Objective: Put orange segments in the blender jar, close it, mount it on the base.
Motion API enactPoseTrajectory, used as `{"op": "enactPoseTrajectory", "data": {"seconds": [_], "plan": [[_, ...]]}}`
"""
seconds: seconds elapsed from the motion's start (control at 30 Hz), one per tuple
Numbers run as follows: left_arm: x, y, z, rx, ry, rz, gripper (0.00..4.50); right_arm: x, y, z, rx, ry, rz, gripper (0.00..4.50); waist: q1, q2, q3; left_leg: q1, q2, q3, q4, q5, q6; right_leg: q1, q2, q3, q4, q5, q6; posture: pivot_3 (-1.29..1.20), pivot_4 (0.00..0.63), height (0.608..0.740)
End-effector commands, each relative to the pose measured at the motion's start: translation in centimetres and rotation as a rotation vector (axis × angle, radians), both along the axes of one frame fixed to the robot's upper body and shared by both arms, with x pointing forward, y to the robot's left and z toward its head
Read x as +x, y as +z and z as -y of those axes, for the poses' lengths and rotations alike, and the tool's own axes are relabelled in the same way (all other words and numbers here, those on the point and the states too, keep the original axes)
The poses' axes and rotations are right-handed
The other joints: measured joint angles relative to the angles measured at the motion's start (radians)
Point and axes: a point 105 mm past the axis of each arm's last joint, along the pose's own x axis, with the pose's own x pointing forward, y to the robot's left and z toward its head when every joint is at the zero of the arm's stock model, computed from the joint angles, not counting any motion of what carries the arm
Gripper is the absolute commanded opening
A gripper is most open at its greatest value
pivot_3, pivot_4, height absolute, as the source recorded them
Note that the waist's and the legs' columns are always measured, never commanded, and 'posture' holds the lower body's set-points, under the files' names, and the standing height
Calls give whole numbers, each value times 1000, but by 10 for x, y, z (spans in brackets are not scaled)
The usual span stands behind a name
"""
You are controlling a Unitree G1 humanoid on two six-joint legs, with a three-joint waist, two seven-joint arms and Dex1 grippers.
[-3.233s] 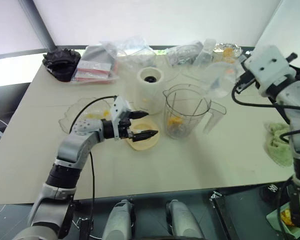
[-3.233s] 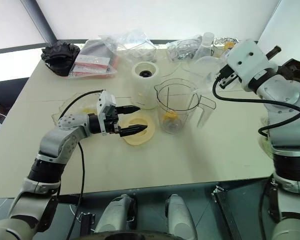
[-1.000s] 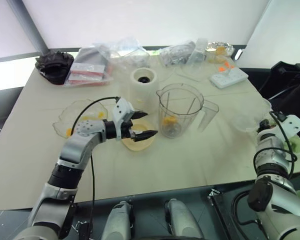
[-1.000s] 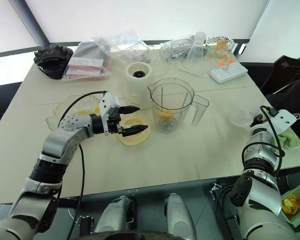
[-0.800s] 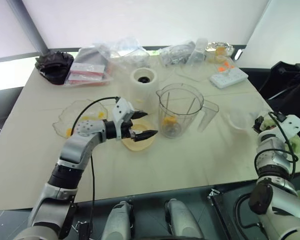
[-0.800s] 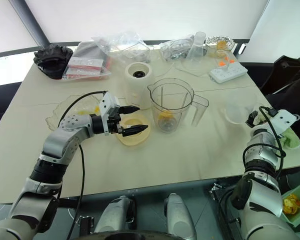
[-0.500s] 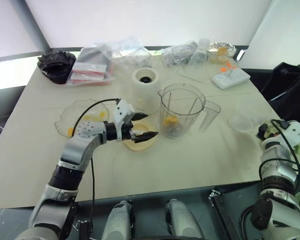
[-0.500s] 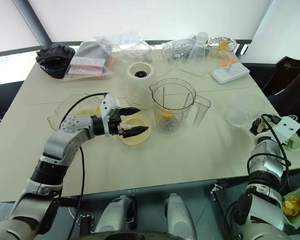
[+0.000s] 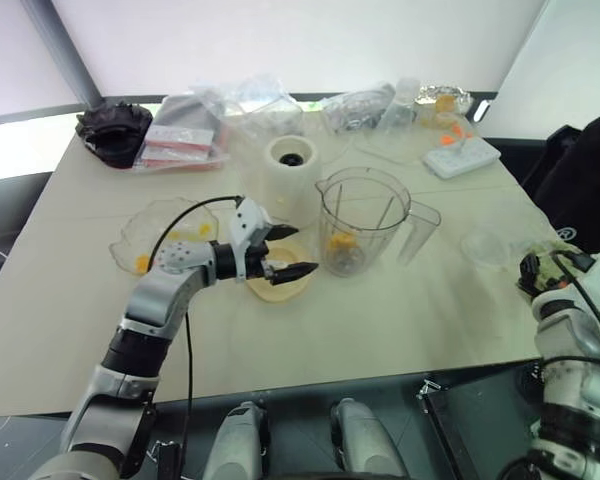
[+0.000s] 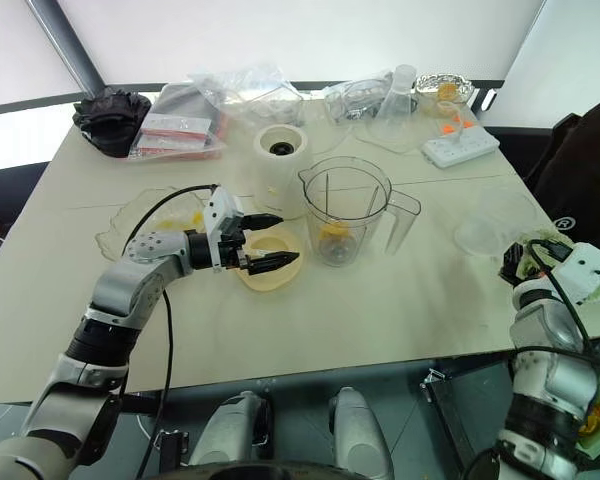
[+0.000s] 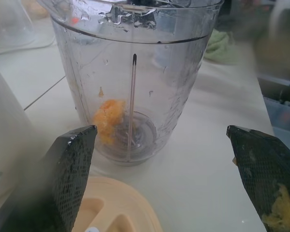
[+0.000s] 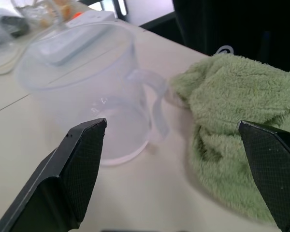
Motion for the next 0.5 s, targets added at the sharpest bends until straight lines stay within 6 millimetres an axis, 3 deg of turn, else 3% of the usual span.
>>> {"op": "enactPoseTrajectory", "data": {"seconds": [0.03,0.3,0.5], "plan": [[4,10,-5,-1,10,48,4500,-21,19,-35,7,136,30,4468,4,0,0,0,0,-1,0,0,0,0,0,0,0,0,0,0,150,740],[16,9,-24,141,4,67,4500,-42,37,-121,-82,596,-12,4468,-1,-1,0,0,2,-1,1,0,0,0,-1,0,-1,0,-1,0,150,740],[35,15,-39,277,-43,104,4500,-55,44,-144,-270,875,-122,4468,11,-1,0,-1,0,0,0,0,0,0,-5,-2,-6,0,-1,0,150,740]]}}
